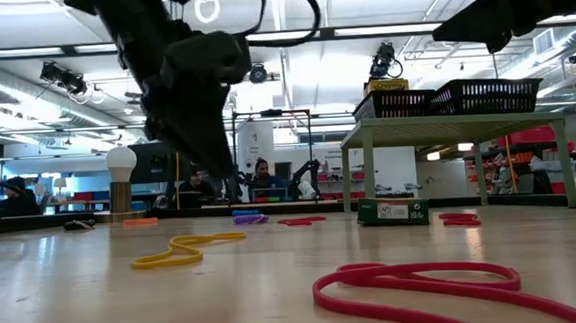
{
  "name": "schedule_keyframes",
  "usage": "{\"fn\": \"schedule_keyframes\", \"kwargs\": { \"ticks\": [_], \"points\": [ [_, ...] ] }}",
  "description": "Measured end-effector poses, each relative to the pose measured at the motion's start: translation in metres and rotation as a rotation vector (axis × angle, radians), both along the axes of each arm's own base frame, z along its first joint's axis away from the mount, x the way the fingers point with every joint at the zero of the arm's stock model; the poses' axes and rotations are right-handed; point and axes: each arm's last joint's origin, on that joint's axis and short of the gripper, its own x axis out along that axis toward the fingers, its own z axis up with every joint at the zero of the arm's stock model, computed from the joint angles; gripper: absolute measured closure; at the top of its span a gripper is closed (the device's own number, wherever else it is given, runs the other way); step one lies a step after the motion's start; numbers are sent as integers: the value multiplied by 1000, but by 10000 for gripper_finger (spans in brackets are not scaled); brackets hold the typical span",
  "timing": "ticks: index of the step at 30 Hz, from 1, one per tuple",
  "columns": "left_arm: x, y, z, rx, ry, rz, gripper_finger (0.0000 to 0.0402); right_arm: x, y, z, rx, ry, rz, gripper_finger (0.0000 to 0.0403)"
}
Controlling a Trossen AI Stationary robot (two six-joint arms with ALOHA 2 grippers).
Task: Pick & Place Office Desk Supplies
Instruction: Put the red rubber band into the top right black bin on the shelf
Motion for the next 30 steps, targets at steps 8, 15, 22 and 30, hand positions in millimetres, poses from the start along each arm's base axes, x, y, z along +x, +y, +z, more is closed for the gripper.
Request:
{"fn": "schedule_keyframes", "kwargs": {
  "ticks": [8,15,22,30],
  "points": [
    [39,-35,-5,29,17,-131,244,-2,0,-8,0,78,20,387],
    [66,-85,-16,39,30,-538,244,-2,0,-8,-5,82,24,387],
    [93,-122,-35,49,3,-630,244,-2,1,-10,1,100,60,387],
    [99,-146,-47,12,7,-647,254,-3,2,-13,18,135,84,387]
  ]
}}
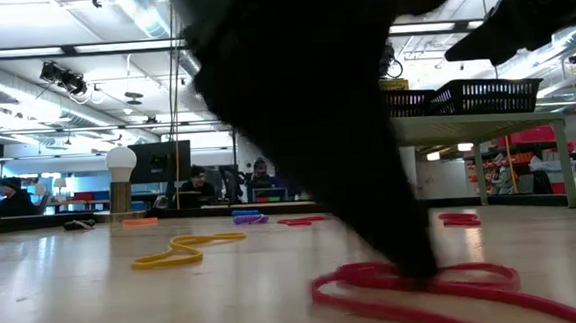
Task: Pick & Place Office Desk Supplies
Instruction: Put the red rubber band into the top right black bin on the shelf
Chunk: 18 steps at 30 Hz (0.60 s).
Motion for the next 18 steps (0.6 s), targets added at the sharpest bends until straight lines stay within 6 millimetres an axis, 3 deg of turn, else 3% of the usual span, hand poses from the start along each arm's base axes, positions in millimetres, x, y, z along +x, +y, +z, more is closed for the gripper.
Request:
{"fn": "schedule_keyframes", "kwargs": {
  "ticks": [4,9,15,18],
  "points": [
    [-2,1,-5,8,35,59,299,0,0,-1,0,3,2,387],
    [-6,8,-2,113,33,98,385,-1,0,-4,-1,23,1,387],
    [-14,28,25,265,-7,206,397,-1,0,-3,1,21,1,387],
    [-26,38,27,257,-61,246,398,-1,0,-3,2,20,1,387]
  ]
}}
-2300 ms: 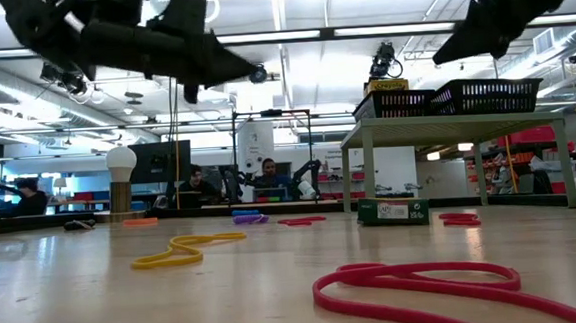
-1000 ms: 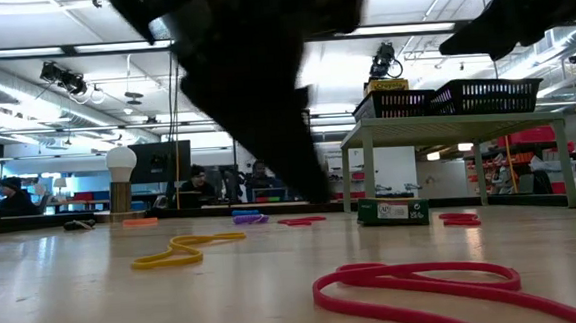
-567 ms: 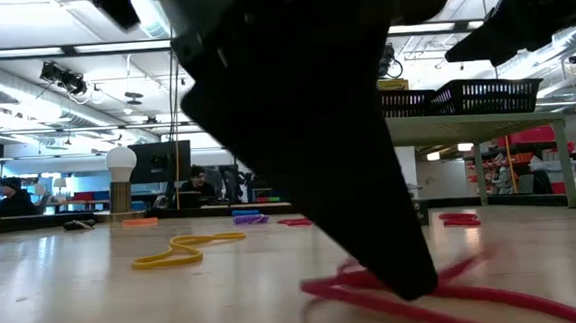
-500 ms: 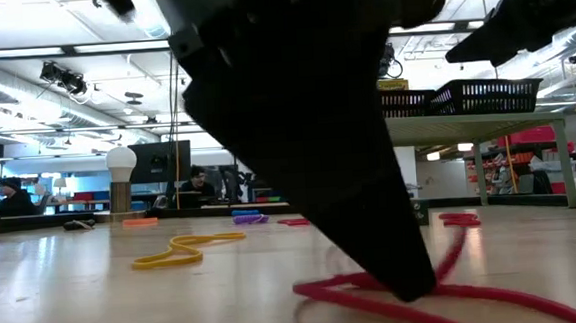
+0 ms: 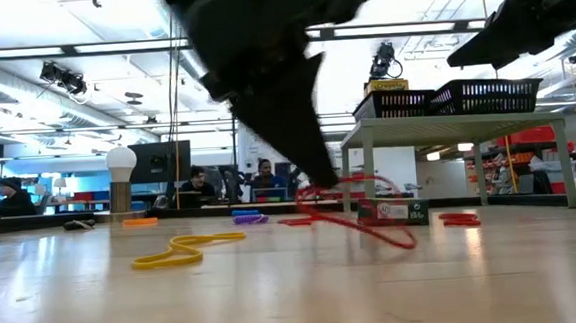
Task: Pick & Place Office Desk Supplies
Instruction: Put the red rubber band into the top right black bin on the shelf
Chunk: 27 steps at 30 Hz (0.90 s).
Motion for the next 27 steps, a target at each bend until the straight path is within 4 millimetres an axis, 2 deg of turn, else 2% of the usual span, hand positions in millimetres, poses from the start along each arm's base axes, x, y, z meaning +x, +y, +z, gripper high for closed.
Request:
{"fn": "schedule_keyframes", "kwargs": {
  "ticks": [5,13,17,20,27],
  "points": [
    [-25,27,-5,-109,-215,37,398,0,0,0,1,-2,1,387],
    [-45,82,-21,-223,-674,59,399,5,2,5,29,-65,3,387],
    [-55,105,-31,-180,-859,48,400,13,6,1,27,-58,4,387],
    [-60,120,-28,-147,-989,34,400,21,10,-4,45,-46,11,387],
    [-60,139,-31,-97,-1104,-39,400,40,19,-24,202,-15,-42,387]
  ]
}}
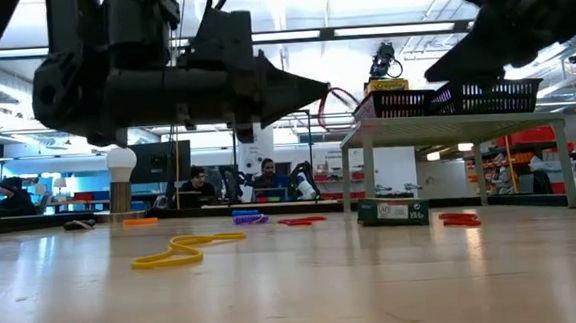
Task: Pick & Place Office Desk Supplies
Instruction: Put the red rubber band into the top right black bin on the shelf
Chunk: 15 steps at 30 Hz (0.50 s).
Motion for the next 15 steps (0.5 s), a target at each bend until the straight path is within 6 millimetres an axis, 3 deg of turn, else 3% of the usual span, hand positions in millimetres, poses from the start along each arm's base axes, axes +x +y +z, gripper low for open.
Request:
{"fn": "schedule_keyframes", "kwargs": {
  "ticks": [8,15],
  "points": [
    [4,22,1,69,-34,-8,400,15,6,-20,55,34,-45,375],
    [6,46,1,60,-40,2,400,20,-8,-19,12,3,-177,299]
  ]
}}
